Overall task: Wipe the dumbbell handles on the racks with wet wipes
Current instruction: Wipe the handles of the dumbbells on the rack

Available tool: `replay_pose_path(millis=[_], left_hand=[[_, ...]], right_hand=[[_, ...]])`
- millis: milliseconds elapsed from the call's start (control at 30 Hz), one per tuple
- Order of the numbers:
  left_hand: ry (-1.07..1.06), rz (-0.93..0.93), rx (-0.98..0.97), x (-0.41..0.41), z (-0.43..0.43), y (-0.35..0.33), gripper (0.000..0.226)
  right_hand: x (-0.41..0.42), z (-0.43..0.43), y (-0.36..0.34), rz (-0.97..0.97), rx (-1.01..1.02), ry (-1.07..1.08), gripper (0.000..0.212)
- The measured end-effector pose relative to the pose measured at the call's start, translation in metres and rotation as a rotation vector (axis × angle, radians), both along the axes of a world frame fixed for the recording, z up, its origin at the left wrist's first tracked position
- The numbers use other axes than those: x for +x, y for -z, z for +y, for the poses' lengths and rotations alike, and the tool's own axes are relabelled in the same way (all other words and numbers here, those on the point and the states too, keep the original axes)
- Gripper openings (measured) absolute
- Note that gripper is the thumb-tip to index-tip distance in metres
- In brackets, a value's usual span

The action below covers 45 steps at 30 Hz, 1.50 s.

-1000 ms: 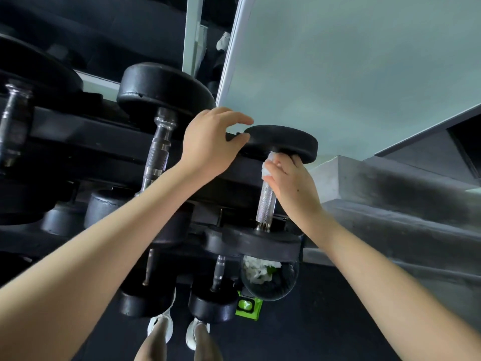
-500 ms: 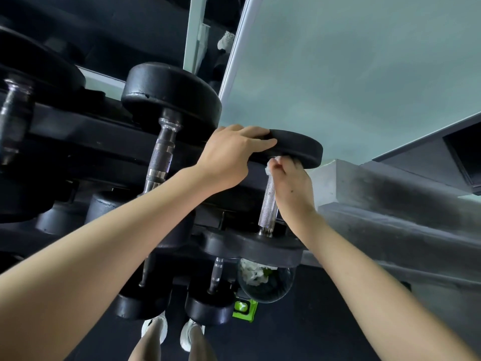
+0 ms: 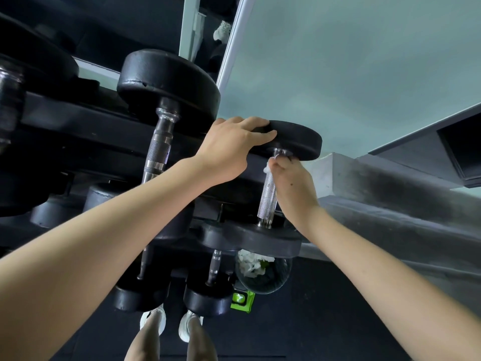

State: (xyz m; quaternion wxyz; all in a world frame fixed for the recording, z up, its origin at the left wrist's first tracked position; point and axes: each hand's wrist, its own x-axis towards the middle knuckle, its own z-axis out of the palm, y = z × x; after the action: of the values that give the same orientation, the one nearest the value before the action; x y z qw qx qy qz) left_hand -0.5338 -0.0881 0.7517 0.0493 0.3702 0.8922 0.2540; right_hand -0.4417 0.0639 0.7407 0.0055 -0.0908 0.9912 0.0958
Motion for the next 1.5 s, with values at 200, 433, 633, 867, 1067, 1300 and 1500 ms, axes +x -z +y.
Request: replay_pose_path(millis=[200, 433, 633, 867, 1067, 1300, 1500], left_hand=[[-0.014, 0.003, -0.023, 0.006, 0.001, -0.001, 0.078], [0.007, -0.005, -0.036, 0.003, -0.001, -0.003, 0.081], [0.011, 0.005, -0.048, 0.003, -0.001, -0.003, 0.08], [0.014, -0.001, -0.036, 0.002, -0.002, 0.0, 0.081], [0.01, -0.009, -0.017, 0.0, -0.001, 0.0, 0.083], [-0.006, 0.016, 0.019, 0.002, 0.001, 0.003, 0.082], [0.034, 0.078, 0.146, -0.002, 0.002, 0.013, 0.058]], right_hand=[[-0.018, -0.007, 0.006, -0.032, 0.207, 0.057, 0.027], [0.019, -0.009, -0.004, -0.161, -0.013, 0.002, 0.031], [0.031, 0.017, -0.006, -0.51, -0.218, -0.194, 0.05], [0.025, 0.031, -0.007, -0.467, -0.281, -0.145, 0.028], [0.038, 0.023, -0.008, -0.479, -0.654, 0.181, 0.022], [0.021, 0.026, -0.01, -0.424, -0.595, 0.182, 0.027], [0.036, 0.022, -0.004, -0.397, -0.605, 0.158, 0.024]])
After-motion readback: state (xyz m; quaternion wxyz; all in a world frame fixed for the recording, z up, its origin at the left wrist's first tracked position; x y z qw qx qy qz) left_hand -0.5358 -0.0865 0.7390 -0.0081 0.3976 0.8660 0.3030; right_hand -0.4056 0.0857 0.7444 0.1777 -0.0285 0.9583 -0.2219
